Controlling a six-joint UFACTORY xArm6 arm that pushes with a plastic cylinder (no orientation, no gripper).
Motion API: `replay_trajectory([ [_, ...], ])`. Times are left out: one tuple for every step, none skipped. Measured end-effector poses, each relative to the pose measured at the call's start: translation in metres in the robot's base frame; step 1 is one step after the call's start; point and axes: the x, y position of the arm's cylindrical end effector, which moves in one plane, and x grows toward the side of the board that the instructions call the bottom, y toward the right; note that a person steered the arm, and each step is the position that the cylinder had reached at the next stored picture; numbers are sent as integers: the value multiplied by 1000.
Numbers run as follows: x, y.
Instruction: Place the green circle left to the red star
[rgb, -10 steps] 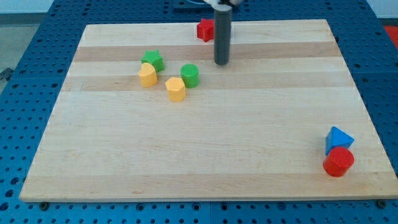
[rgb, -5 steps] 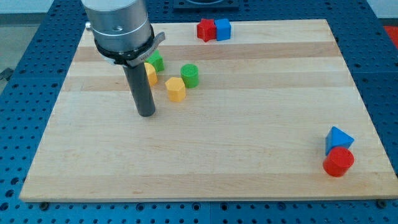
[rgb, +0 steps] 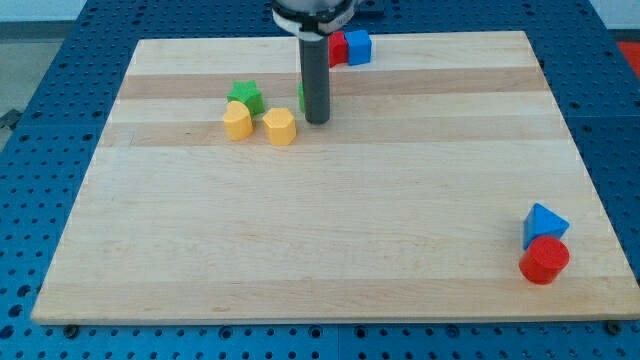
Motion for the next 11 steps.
replay_trajectory([
  [-34, 0],
  [-57, 0],
  [-79, 0],
  [-97, 0],
  [-93, -1],
  [-83, -20],
  [-68, -46],
  [-49, -68],
  [-59, -104],
  [-86, -107],
  [-89, -80],
])
